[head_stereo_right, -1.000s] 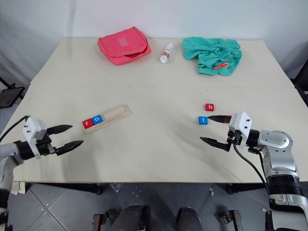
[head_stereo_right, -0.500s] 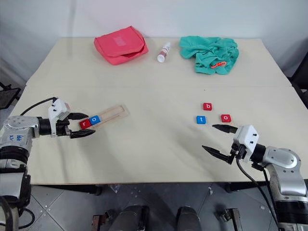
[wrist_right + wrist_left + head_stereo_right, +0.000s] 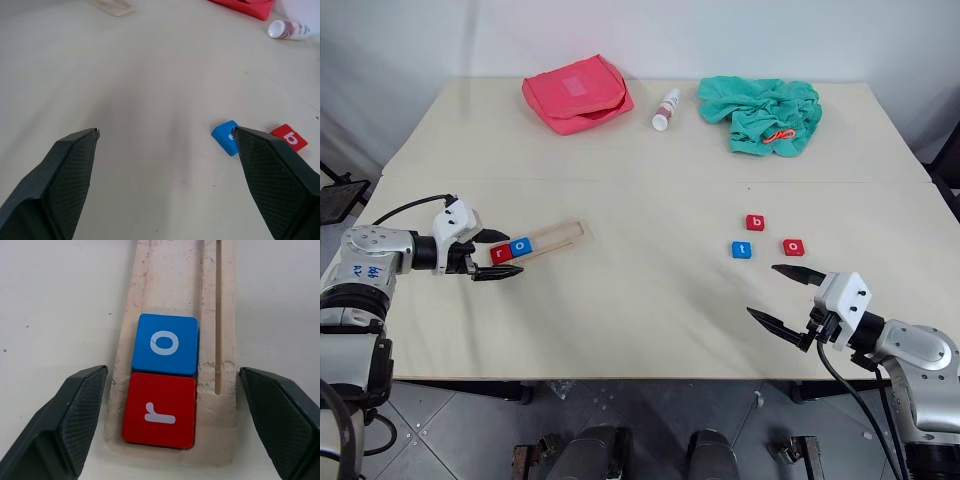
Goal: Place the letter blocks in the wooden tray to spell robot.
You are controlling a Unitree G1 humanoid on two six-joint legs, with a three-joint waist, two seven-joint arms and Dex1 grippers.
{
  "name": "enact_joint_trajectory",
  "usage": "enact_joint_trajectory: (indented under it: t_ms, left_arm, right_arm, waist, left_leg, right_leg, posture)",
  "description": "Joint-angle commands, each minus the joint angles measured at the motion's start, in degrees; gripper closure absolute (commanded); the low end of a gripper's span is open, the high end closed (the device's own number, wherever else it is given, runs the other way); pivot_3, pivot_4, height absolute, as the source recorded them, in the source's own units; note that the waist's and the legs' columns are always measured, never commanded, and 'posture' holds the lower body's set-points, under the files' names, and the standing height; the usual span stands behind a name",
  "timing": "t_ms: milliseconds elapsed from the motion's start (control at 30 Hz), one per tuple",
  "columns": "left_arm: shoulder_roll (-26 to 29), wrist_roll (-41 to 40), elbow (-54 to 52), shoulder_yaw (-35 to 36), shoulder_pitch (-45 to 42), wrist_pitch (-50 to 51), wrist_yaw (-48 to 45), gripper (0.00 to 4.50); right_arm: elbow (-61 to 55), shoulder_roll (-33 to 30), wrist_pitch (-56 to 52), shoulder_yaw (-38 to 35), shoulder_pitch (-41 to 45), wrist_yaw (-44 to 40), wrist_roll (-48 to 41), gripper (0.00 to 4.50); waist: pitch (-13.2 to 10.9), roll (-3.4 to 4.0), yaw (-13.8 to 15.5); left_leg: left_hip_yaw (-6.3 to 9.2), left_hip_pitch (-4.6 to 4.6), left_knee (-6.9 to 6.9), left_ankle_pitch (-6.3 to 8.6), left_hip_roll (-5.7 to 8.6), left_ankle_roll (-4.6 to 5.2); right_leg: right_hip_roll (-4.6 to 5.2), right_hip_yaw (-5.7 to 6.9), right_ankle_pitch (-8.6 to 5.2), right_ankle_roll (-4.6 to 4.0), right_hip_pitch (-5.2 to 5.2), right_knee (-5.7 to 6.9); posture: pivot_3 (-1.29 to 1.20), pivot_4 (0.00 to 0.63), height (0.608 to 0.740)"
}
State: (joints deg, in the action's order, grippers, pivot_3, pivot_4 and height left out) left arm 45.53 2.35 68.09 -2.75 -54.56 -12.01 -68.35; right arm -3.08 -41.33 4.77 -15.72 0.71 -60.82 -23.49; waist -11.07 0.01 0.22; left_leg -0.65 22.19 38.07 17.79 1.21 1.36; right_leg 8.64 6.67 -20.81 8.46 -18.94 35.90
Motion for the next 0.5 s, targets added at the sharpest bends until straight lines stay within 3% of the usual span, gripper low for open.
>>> enact_joint_trajectory:
  t_ms: [33,67,233,500]
  left_arm:
    - [0.14,2.2,-0.11,-1.52,1.43,-0.57,-0.85,0.0]
    - [0.25,2.5,-0.27,-1.87,1.83,-0.44,-1.17,0.0]
    - [0.3,0.89,-1.23,-0.61,3.31,-1.05,-3.49,1.11]
    - [-0.54,-1.75,-7.31,0.72,5.2,-0.25,-8.62,1.11]
  right_arm:
    - [-1.16,-0.9,0.07,-1.16,0.84,0.13,-0.95,0.07]
    - [-0.64,-0.85,0.17,-0.85,1.42,0.05,-0.78,0.07]
    - [0.9,-0.71,0.19,0.12,3.68,-0.25,-0.19,0.0]
    - [2.3,-1.01,-0.04,0.84,5.05,-1.48,-0.21,0.0]
  waist:
    - [0.0,0.0,-0.03]
    - [0.0,0.0,-0.06]
    - [0.0,0.0,-0.22]
    - [0.0,0.0,-0.15]
  left_leg:
    - [0.0,0.0,0.0,0.0,0.0,0.0]
    - [0.0,0.0,0.0,0.0,0.0,0.0]
    - [-0.01,-0.02,-0.01,0.0,-0.02,0.0]
    - [0.0,-0.01,-0.01,0.0,-0.01,0.0]
  right_leg:
    - [0.0,0.0,0.0,0.0,0.0,0.0]
    - [0.0,0.0,0.0,0.0,0.0,0.0]
    - [0.0,0.0,0.0,0.0,0.0,0.01]
    - [0.0,0.0,0.0,0.0,0.0,0.03]
  posture:
    - [0.0,0.15,0.74]
    - [0.0,0.15,0.74]
    - [0.0,0.15,0.74]
    - [0.0,0.15,0.74]
